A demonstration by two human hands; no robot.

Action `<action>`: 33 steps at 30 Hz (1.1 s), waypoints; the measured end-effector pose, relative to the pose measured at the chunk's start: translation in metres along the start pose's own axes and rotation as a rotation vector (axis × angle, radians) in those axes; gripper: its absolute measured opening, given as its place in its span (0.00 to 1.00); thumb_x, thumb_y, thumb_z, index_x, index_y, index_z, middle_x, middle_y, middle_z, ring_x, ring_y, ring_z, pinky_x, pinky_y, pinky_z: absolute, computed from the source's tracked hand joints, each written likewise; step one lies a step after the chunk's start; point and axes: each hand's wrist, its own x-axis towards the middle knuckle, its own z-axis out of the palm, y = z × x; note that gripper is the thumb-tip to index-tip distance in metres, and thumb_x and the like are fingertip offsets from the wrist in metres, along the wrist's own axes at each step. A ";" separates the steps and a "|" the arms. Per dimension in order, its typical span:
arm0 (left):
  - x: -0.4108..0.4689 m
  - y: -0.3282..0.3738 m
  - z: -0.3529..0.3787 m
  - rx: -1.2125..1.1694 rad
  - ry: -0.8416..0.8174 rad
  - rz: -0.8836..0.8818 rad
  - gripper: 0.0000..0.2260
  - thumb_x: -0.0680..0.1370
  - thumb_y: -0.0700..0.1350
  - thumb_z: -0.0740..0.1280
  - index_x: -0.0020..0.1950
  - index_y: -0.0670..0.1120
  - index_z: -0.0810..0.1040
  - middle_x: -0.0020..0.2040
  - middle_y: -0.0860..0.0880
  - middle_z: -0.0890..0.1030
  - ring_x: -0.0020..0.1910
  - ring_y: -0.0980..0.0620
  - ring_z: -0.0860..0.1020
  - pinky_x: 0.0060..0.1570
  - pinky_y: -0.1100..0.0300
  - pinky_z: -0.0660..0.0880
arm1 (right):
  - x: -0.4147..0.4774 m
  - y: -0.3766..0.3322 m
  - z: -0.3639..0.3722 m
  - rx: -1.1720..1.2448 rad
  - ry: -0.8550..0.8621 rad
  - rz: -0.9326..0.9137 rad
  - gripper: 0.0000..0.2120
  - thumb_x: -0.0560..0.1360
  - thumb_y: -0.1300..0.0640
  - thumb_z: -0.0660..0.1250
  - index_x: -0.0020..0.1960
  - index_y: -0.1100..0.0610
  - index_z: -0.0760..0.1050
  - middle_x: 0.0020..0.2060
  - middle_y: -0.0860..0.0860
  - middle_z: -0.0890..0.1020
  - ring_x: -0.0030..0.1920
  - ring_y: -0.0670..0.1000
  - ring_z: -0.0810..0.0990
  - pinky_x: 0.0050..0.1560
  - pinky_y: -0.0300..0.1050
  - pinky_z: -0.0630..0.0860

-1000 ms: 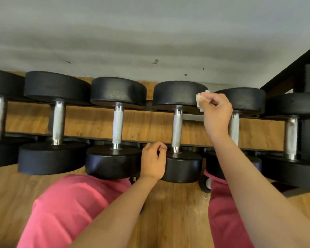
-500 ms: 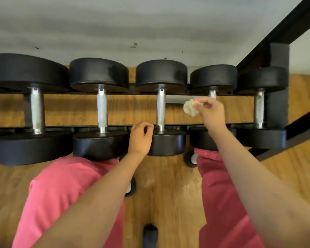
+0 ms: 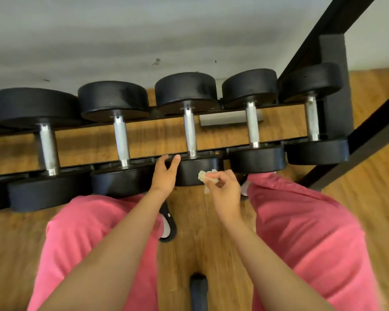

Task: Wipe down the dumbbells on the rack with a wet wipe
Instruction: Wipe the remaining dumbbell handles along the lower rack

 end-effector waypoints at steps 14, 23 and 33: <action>0.004 0.001 -0.008 0.005 0.002 0.008 0.22 0.81 0.56 0.61 0.71 0.46 0.70 0.67 0.50 0.74 0.66 0.50 0.71 0.59 0.60 0.66 | 0.009 -0.004 0.004 -0.212 -0.048 -0.199 0.06 0.73 0.66 0.70 0.47 0.58 0.82 0.45 0.49 0.74 0.47 0.49 0.78 0.49 0.41 0.75; 0.019 0.006 0.030 -0.178 0.220 -0.084 0.25 0.81 0.56 0.60 0.74 0.44 0.66 0.73 0.46 0.67 0.71 0.46 0.67 0.72 0.50 0.63 | 0.077 -0.013 -0.026 -0.144 -0.015 -0.033 0.06 0.74 0.64 0.70 0.46 0.54 0.81 0.48 0.51 0.81 0.45 0.44 0.79 0.49 0.33 0.74; 0.012 0.008 0.032 -0.097 0.258 -0.060 0.27 0.82 0.57 0.59 0.75 0.42 0.64 0.73 0.44 0.67 0.70 0.45 0.68 0.68 0.52 0.64 | 0.045 -0.006 -0.003 -0.137 0.130 -0.078 0.03 0.74 0.65 0.68 0.42 0.60 0.78 0.41 0.49 0.74 0.40 0.48 0.76 0.41 0.36 0.69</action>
